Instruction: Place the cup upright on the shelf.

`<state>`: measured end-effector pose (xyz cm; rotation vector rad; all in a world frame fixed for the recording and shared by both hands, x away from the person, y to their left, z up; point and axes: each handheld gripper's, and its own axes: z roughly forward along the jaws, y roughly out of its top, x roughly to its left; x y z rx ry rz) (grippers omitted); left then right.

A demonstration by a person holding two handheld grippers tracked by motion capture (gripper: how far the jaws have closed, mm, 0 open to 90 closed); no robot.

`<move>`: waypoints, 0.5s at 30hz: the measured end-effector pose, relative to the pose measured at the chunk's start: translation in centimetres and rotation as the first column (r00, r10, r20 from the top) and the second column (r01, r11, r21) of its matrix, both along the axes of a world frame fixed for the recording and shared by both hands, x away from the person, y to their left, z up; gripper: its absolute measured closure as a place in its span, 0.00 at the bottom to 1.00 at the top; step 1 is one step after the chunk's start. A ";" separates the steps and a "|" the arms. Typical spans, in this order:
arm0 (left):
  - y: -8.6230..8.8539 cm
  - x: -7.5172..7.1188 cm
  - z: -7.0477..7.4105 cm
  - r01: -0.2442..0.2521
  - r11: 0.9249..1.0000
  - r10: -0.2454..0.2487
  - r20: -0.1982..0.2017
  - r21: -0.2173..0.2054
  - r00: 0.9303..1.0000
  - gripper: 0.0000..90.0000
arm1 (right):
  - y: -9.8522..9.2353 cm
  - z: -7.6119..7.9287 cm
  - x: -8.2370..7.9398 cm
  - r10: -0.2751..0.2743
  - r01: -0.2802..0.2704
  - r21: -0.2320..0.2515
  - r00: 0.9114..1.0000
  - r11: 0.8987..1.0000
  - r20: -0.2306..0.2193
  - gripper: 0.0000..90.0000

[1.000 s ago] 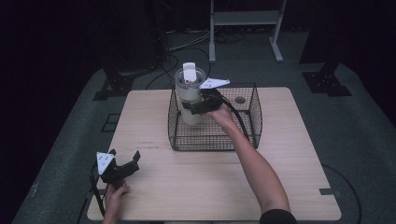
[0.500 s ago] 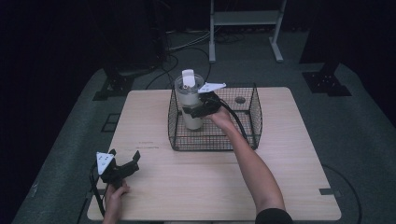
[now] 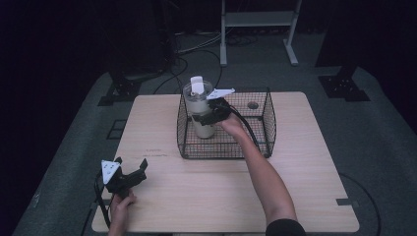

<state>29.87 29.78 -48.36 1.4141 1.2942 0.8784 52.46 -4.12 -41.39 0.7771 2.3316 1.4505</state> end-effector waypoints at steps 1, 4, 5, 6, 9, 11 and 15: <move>0.0 0.0 0.0 0.000 1.000 0.000 0.000 0.000 1.000 0.00 | 0.0 0.0 0.0 0.000 0.000 0.000 1.000 1.000 0.000 0.10; 0.0 0.0 0.0 0.001 1.000 -0.001 0.001 -0.002 1.000 0.00 | 0.2 -0.2 0.1 0.009 -0.009 -0.022 1.000 1.000 -0.003 0.10; 0.0 0.0 0.0 0.000 1.000 0.000 0.001 -0.003 1.000 0.00 | 0.2 -0.3 0.1 0.011 -0.011 -0.022 1.000 1.000 -0.001 0.10; 0.0 0.0 0.0 0.000 1.000 0.000 0.001 -0.003 1.000 0.00 | 0.2 -0.3 0.1 0.011 -0.011 -0.022 1.000 1.000 -0.001 0.10; 0.1 0.0 0.0 -0.001 1.000 0.001 0.000 -0.006 1.000 0.00 | 0.2 -0.4 0.1 0.010 -0.010 -0.015 1.000 1.000 -0.001 0.10; 0.1 0.0 0.0 -0.001 1.000 0.001 0.001 -0.010 1.000 0.00 | 0.1 -0.4 0.2 0.009 -0.009 -0.011 1.000 1.000 -0.004 0.10; 0.1 0.0 0.0 -0.002 1.000 0.002 0.001 -0.013 1.000 0.00 | -0.1 -0.6 0.0 0.025 -0.025 -0.012 1.000 1.000 0.006 0.10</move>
